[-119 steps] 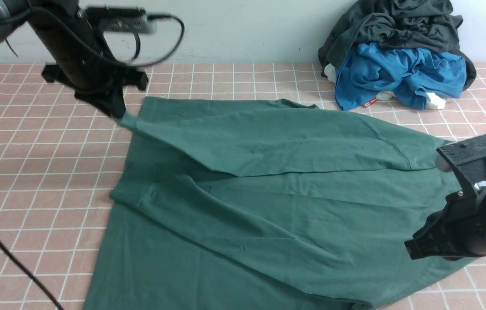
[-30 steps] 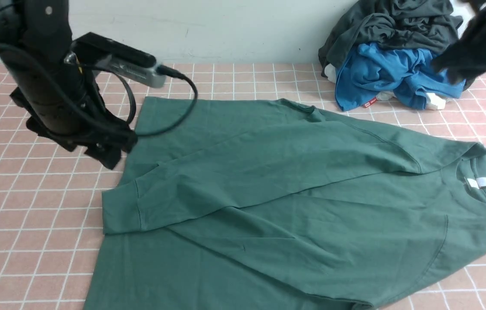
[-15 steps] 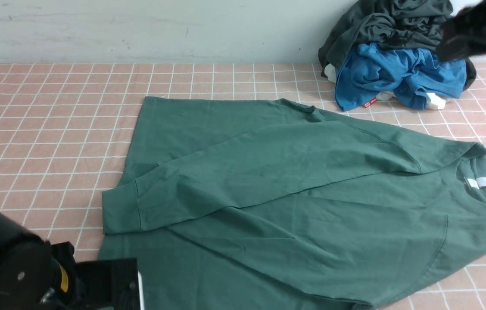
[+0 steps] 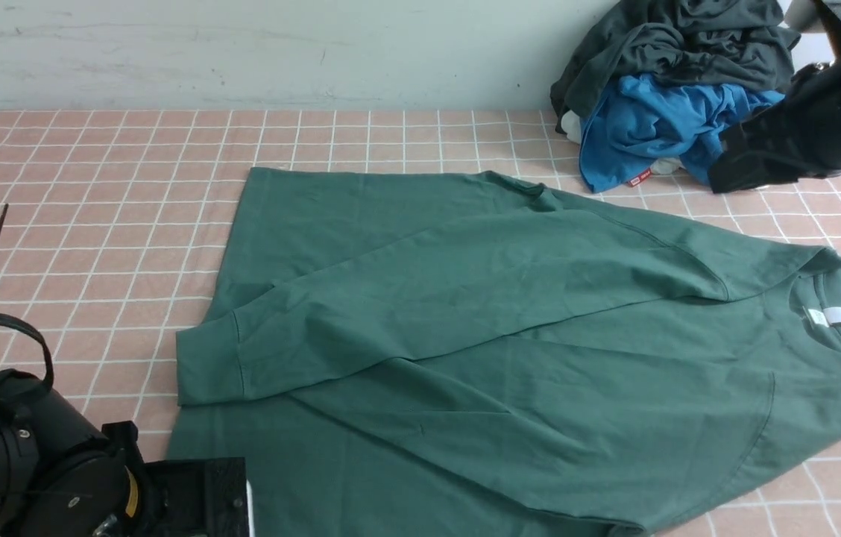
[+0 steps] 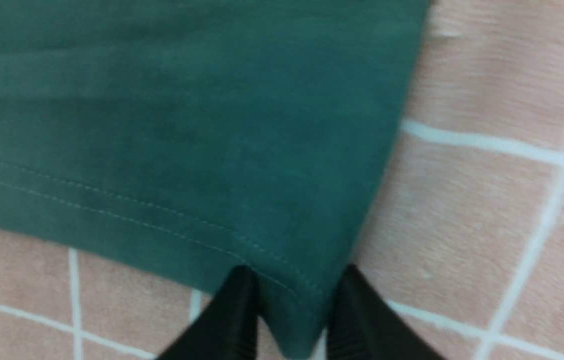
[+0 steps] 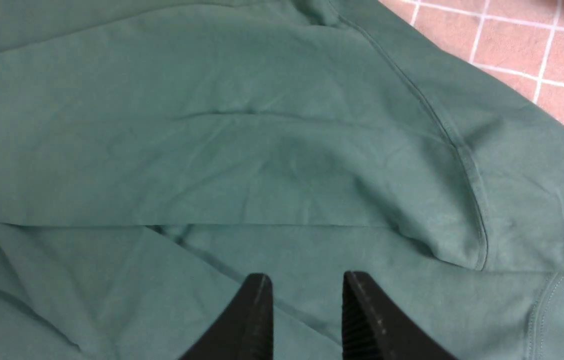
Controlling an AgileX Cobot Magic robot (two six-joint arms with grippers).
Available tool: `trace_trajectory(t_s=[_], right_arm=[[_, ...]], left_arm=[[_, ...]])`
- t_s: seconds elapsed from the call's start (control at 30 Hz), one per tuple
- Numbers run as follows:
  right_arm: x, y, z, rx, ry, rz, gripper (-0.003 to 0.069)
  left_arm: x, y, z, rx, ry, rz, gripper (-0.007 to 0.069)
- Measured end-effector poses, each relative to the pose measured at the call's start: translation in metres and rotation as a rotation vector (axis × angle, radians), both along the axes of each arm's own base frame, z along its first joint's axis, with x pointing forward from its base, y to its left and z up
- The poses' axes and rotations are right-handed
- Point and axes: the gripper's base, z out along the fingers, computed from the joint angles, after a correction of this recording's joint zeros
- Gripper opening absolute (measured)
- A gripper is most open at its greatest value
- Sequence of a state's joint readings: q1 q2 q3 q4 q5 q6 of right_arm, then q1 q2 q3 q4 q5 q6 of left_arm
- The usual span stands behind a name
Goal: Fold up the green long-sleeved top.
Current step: Use both arms simultaneously to clamp the lower edge of the clothing fabric
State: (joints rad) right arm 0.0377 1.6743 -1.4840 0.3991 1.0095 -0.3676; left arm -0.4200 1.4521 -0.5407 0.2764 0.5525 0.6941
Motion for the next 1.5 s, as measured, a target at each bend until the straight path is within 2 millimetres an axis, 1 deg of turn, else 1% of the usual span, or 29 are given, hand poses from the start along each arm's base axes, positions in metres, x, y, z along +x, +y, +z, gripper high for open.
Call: trace_trajectory(t_s=[0.03,0.07,0.13,0.17,0.27,0.37,0.4,0.47,0.5,0.53,0.57,0.6,0.63,0.7,0.73,0.83,0.87,0.93,0.97,1.03,1.1,1.13,1.2,1.23,1.33,1.4,1.43,1.47,1.5], right_arm=[[0.0,0.0,0.0,0.0,-0.003,0.006,0.0192],[0.0,0.0,0.0,-0.001,-0.003,0.008,0.0192],[-0.003,0.002,0.004,0.003,-0.022,0.034,0.0192],[-0.004,0.002,0.006,0.003,-0.03,0.044,0.0192],[-0.014,0.004,0.022,0.004,-0.086,0.097,0.0192],[-0.027,0.008,0.037,-0.021,-0.132,0.172,0.0192],[-0.04,0.013,0.046,-0.043,-0.17,0.224,0.0192],[-0.054,0.02,0.051,-0.067,-0.205,0.284,0.0192],[-0.065,0.026,0.052,-0.083,-0.224,0.326,0.0192],[-0.07,0.028,0.048,-0.088,-0.222,0.343,0.0192],[-0.09,0.037,0.042,-0.125,-0.248,0.418,0.0192],[-0.1,0.041,0.033,-0.152,-0.242,0.455,0.0192],[-0.105,0.041,0.026,-0.167,-0.231,0.468,0.0192],[-0.117,0.041,0.003,-0.204,-0.183,0.503,0.0197],[-0.125,0.039,-0.019,-0.25,-0.123,0.525,0.0218],[-0.137,0.031,-0.057,-0.327,-0.002,0.553,0.0311],[-0.139,0.029,-0.064,-0.339,0.018,0.559,0.0326],[-0.145,0.019,-0.09,-0.462,0.075,0.615,0.043],[-0.146,0.016,-0.097,-0.506,0.082,0.639,0.0464],[-0.144,0.01,-0.114,-0.609,0.083,0.698,0.0509],[-0.14,0.007,-0.125,-0.671,0.069,0.734,0.0522],[-0.137,0.006,-0.134,-0.7,0.063,0.756,0.0524],[-0.134,0.006,-0.14,-0.717,0.062,0.773,0.0524],[-0.129,0.006,-0.15,-0.734,0.07,0.798,0.0514],[-0.123,0.007,-0.162,-0.752,0.07,0.826,0.0478],[-0.119,0.008,-0.167,-0.762,0.056,0.839,0.0435],[-0.117,0.008,-0.17,-0.766,0.049,0.845,0.0395],[-0.117,0.008,-0.17,-0.767,0.05,0.847,0.0388],[-0.116,0.008,-0.171,-0.772,0.046,0.852,0.034]], left_arm=[[0.0,0.0,0.001,-0.008,-0.011,0.006,0.0095],[0.0,0.0,0.002,-0.009,-0.013,0.008,0.0086],[-0.001,0.0,0.008,-0.024,-0.043,0.014,0.0022],[-0.001,0.0,0.012,-0.033,-0.06,0.018,0.0015],[-0.004,0.002,0.027,-0.073,-0.124,0.053,0.0011],[-0.009,0.004,0.041,-0.12,-0.18,0.119,0.0009],[-0.013,0.006,0.048,-0.144,-0.197,0.178,0.0009],[-0.017,0.009,0.053,-0.165,-0.21,0.235,0.0009],[-0.019,0.01,0.057,-0.18,-0.216,0.277,0.0009],[-0.02,0.011,0.058,-0.184,-0.218,0.294,0.0009],[-0.024,0.014,0.062,-0.194,-0.229,0.352,0.0009],[-0.026,0.016,0.064,-0.195,-0.238,0.382,0.0009],[-0.026,0.017,0.065,-0.192,-0.242,0.397,0.0009],[-0.028,0.02,0.067,-0.186,-0.26,0.432,0.0009],[-0.027,0.023,0.069,-0.177,-0.287,0.452,0.0009],[-0.025,0.026,0.072,-0.18,-0.332,0.504,0.0009],[-0.025,0.026,0.072,-0.185,-0.337,0.518,0.0009],[-0.024,0.026,0.073,-0.199,-0.359,0.555,0.0009],[-0.023,0.026,0.073,-0.205,-0.363,0.56,0.0009],[-0.022,0.026,0.074,-0.215,-0.371,0.563,0.0009],[-0.022,0.025,0.074,-0.222,-0.374,0.565,0.0009],[-0.022,0.025,0.074,-0.222,-0.374,0.565,0.0009],[-0.022,0.025,0.074,-0.223,-0.375,0.565,0.0009],[-0.022,0.025,0.074,-0.223,-0.375,0.565,0.0009],[-0.022,0.025,0.074,-0.224,-0.375,0.565,0.0009],[-0.022,0.025,0.074,-0.224,-0.375,0.565,0.0009],[-0.022,0.025,0.074,-0.225,-0.375,0.567,0.0009],[-0.022,0.025,0.074,-0.225,-0.375,0.567,0.0009],[-0.022,0.025,0.074,-0.225,-0.375,0.567,0.0009]])
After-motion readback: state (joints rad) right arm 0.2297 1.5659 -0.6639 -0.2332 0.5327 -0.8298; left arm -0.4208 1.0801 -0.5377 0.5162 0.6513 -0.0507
